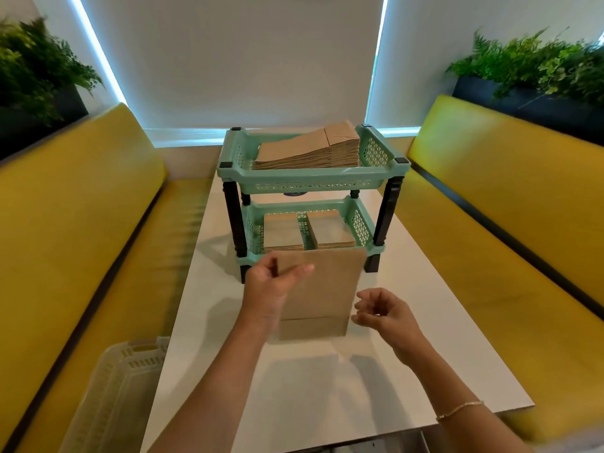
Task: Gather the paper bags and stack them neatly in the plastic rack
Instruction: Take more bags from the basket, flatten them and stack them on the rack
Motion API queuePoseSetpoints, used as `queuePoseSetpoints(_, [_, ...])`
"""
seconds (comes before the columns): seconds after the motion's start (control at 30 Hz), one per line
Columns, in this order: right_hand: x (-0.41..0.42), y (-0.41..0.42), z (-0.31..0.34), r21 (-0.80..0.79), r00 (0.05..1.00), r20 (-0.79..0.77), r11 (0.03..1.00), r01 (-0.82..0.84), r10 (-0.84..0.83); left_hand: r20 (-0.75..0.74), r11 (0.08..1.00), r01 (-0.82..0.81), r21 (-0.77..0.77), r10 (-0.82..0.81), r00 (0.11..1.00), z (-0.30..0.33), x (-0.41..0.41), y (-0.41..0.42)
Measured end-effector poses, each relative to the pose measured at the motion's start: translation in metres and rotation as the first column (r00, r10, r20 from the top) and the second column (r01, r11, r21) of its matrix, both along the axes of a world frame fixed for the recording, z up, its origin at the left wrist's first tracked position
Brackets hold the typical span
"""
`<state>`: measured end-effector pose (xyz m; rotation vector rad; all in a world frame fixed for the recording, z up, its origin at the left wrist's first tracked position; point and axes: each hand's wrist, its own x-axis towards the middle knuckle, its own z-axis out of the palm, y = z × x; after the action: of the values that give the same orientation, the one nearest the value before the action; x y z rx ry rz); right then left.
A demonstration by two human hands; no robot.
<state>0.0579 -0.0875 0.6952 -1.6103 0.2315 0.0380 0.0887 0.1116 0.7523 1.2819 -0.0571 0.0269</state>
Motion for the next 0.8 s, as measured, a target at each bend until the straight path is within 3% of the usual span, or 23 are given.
queuePoseSetpoints(0.17, [-0.001, 0.022, -0.025, -0.225, 0.997, -0.034, 0.971, -0.074, 0.068, -0.106, 0.999, 0.017, 0.036, -0.013, 0.994, -0.032, -0.011, -0.011])
queuePoseSetpoints(0.27, [-0.002, 0.026, -0.038, -0.317, 0.992, -0.106, 0.944, -0.094, 0.063, -0.182, 0.987, 0.08, 0.138, -0.055, 0.982, -0.045, -0.013, -0.01])
queuePoseSetpoints(0.37, [-0.002, 0.029, -0.039, -0.292, 0.99, -0.119, 0.95, -0.113, 0.081, -0.232, 0.979, 0.075, 0.191, -0.029, 0.972, -0.049, -0.015, -0.012])
queuePoseSetpoints(0.47, [0.007, 0.029, -0.027, -0.275, 0.998, -0.034, 0.96, -0.052, 0.044, -0.195, 0.988, 0.04, 0.147, -0.01, 0.981, -0.037, -0.011, -0.013])
queuePoseSetpoints(0.6, [0.013, 0.029, -0.018, -0.114, 0.998, -0.002, 0.992, -0.061, 0.062, -0.133, 0.994, 0.072, 0.082, -0.061, 0.989, -0.026, -0.007, -0.011])
queuePoseSetpoints(0.8, [0.0, 0.035, -0.048, -0.219, 0.991, -0.131, 0.975, -0.026, -0.003, -0.31, 0.882, 0.263, 0.39, -0.144, 0.94, -0.068, -0.019, -0.001])
